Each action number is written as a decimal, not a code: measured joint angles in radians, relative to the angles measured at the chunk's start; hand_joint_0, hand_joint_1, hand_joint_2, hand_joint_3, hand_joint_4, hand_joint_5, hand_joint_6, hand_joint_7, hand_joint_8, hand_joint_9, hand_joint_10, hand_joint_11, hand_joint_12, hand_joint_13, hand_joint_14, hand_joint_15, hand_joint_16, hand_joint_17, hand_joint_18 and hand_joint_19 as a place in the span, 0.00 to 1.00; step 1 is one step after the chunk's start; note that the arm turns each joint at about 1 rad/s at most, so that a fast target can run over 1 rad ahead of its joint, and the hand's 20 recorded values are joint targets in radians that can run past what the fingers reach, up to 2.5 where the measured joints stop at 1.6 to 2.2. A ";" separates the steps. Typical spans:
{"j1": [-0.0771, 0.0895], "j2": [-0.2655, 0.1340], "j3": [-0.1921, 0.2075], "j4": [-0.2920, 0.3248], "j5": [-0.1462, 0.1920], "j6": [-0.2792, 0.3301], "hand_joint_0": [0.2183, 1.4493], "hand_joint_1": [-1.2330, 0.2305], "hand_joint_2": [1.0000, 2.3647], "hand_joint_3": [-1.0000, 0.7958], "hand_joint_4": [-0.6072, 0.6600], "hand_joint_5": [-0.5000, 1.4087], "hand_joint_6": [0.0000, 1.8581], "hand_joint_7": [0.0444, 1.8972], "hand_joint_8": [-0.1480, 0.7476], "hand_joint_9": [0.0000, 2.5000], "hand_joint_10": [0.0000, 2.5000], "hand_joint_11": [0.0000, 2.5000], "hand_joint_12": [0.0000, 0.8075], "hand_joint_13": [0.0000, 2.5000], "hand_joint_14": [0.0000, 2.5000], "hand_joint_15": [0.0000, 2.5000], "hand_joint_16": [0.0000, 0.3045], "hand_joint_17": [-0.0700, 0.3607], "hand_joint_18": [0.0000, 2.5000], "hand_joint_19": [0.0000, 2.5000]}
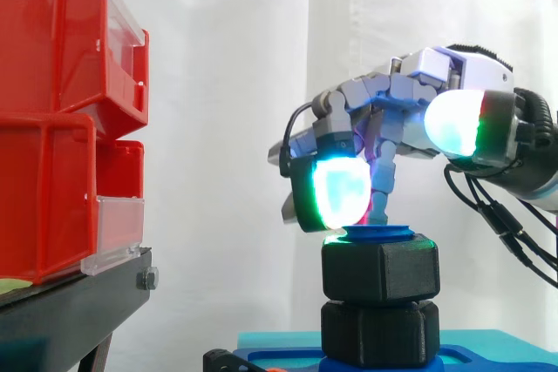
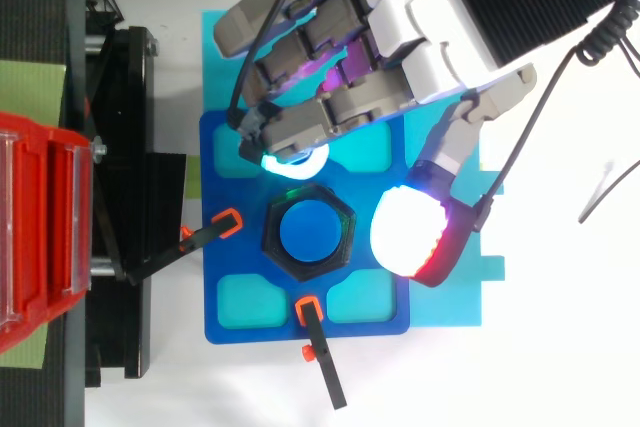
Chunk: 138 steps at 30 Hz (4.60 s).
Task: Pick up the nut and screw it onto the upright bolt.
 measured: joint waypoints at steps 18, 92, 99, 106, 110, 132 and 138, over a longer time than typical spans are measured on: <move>0.031 0.000 -0.016 0.035 0.023 0.021 0.22 0.73 0.00 0.28 0.64 0.21 0.27 0.38 0.40 0.45 0.00 0.00 0.26 0.29 0.00 0.00 0.09 0.31 0.18 0.04; 0.018 -0.001 -0.101 0.097 0.047 0.040 0.24 0.70 0.00 0.28 0.57 0.28 0.32 0.69 0.44 0.52 0.00 0.00 0.20 0.36 0.00 0.00 0.05 0.25 0.23 0.03; 0.011 -0.001 -0.099 0.099 0.041 0.040 0.24 0.71 0.00 0.28 0.53 0.29 0.37 0.58 0.42 0.59 0.00 0.01 0.16 0.42 0.00 0.00 0.04 0.22 0.29 0.06; 0.003 -0.001 -0.083 0.092 0.023 0.040 0.23 0.71 0.00 0.28 0.54 0.29 0.37 0.59 0.40 0.64 0.00 0.04 0.14 0.44 0.00 0.00 0.03 0.21 0.32 0.06; -0.001 0.000 -0.074 0.087 0.017 0.040 0.23 0.71 0.00 0.28 0.57 0.29 0.33 0.65 0.43 0.62 0.00 0.05 0.17 0.42 0.00 0.00 0.04 0.22 0.29 0.05; -0.007 -0.001 0.012 0.045 -0.022 0.051 0.22 0.74 0.00 0.28 0.64 0.21 0.27 0.38 0.41 0.46 0.00 0.00 0.25 0.30 0.00 0.00 0.09 0.30 0.18 0.05; 0.006 -0.001 0.002 0.057 -0.003 0.060 0.22 0.76 0.00 0.28 0.63 0.20 0.27 0.33 0.39 0.37 0.00 0.00 0.26 0.27 0.00 0.00 0.09 0.31 0.16 0.03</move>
